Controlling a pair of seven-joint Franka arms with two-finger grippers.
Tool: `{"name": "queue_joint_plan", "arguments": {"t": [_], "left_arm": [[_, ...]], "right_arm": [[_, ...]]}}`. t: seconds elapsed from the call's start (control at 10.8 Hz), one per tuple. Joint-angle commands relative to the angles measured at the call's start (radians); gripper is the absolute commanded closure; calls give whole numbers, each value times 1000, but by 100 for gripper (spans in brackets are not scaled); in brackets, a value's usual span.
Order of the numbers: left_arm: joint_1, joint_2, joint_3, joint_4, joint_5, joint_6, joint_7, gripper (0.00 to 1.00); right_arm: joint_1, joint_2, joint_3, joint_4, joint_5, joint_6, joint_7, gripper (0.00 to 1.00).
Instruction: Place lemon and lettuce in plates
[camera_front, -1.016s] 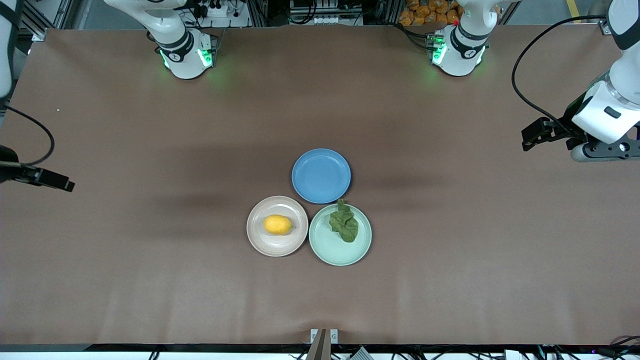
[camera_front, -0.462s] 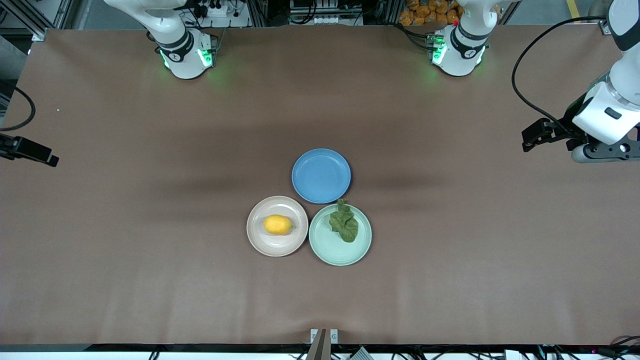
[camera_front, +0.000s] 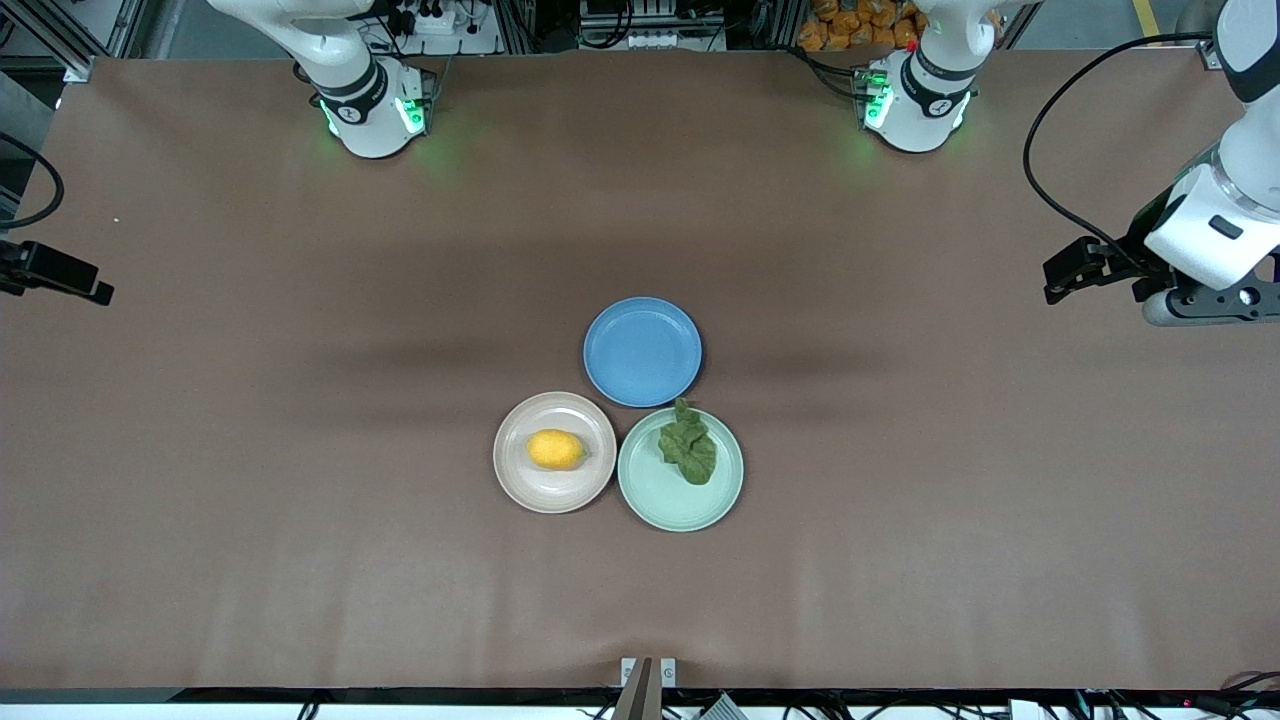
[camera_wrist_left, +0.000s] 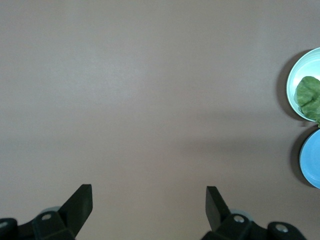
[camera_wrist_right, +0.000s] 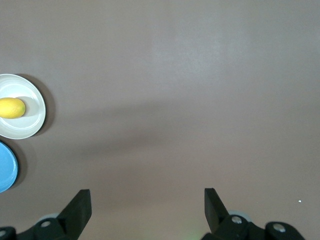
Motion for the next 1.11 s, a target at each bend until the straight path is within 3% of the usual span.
{"name": "queue_joint_plan", "arguments": {"t": [0.0, 0.37, 1.02], "left_arm": [[8, -3, -2, 9, 13, 6, 7, 0], [7, -15, 3, 87, 16, -5, 14, 0], [5, -29, 1, 122, 7, -74, 14, 0]], "right_arm": [[-3, -40, 11, -69, -14, 2, 0, 0], [4, -54, 14, -82, -15, 4, 23, 0], [7, -60, 18, -79, -26, 0, 23, 0]]}}
